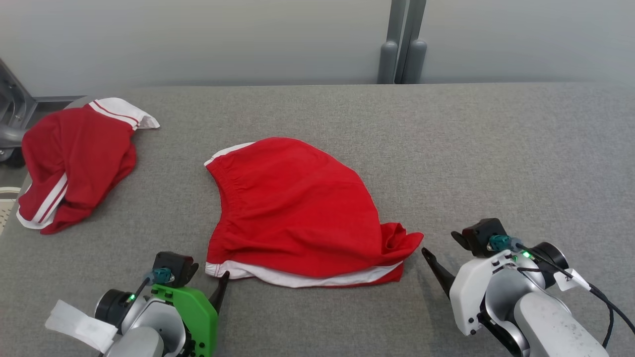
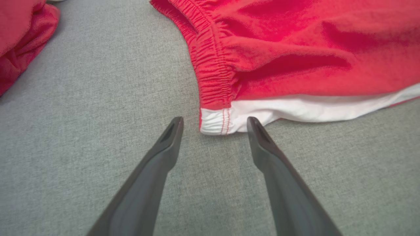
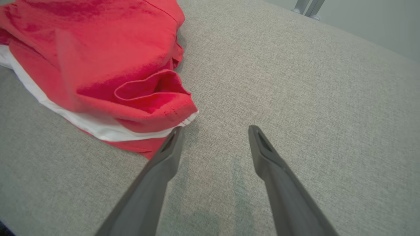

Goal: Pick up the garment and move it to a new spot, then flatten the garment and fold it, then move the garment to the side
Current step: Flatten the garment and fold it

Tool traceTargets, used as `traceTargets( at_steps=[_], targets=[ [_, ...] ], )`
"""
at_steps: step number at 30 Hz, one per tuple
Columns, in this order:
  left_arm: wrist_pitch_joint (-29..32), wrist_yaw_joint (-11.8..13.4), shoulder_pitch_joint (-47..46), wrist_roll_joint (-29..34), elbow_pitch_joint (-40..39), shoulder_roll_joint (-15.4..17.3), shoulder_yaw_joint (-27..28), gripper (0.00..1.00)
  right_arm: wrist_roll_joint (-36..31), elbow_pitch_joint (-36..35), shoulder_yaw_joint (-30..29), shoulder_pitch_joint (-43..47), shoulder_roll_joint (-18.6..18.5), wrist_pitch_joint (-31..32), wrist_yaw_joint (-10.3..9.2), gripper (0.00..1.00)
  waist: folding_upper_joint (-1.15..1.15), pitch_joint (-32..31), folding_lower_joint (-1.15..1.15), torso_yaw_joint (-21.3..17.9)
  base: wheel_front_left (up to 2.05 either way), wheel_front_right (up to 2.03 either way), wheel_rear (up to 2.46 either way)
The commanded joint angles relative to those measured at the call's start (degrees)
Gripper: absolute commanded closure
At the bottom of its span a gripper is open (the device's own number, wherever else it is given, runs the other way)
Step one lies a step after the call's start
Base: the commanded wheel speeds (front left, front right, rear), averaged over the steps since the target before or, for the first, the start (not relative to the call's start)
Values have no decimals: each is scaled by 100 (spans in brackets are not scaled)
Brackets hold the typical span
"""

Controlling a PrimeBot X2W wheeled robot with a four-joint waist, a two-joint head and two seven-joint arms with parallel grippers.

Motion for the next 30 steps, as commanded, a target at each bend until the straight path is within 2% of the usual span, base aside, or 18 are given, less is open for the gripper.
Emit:
traceTargets(
  at_steps=[1, 2, 3, 4, 5, 13, 17, 20, 25, 30],
  targets=[
    [25, -10, -115, -50, 44, -8, -11, 20, 33, 33, 38, -84, -37, -16, -4, 0, 0, 50, 0, -8, 0, 0, 0],
    [34, -16, -149, -60, 61, -10, -35, 34, 53, 49, 80, -118, -58, -39, -4, 0, 0, 66, 0, -7, 0, 0, 0],
    [23, -21, -182, -78, 79, -10, -53, 55, 74, 61, 122, -143, -69, -45, -4, 0, 0, 84, 0, -5, 0, 0, 0],
    [17, -24, -208, -95, 101, -12, -78, 84, 99, 78, 181, -169, -78, -61, -4, 0, 0, 100, 0, -4, 0, 0, 0],
    [5, -28, -229, -103, 117, -15, -101, 100, 123, 87, 258, -197, -85, -76, -4, 0, 0, 111, 0, -2, 0, 0, 0],
    [-95, -35, -314, -211, 106, -87, -269, 100, 397, 158, 657, -372, -241, -142, -4, 0, 0, 198, 0, 80, 0, 0, 0],
    [-138, -37, -361, -238, 149, -96, -320, 100, 304, 286, 837, -597, -344, -148, -4, 0, 0, 288, 0, 94, 0, 0, 0],
    [-162, -38, -415, -257, 178, -106, -363, 100, 270, 434, 1329, -908, -543, -87, -4, 0, 0, 373, 0, 119, 0, 0, 0],
    [-195, -41, -528, -270, 218, -125, -428, 100, 671, 653, 2185, -1424, -865, -23, -5, 0, 0, 485, 0, 199, 0, 0, 0],
    [-260, -40, -646, -249, 255, -160, -454, 100, 950, 789, 2586, -1750, -1030, -213, -5, 0, 0, 570, 0, 270, 0, 0, 0]
  ],
)
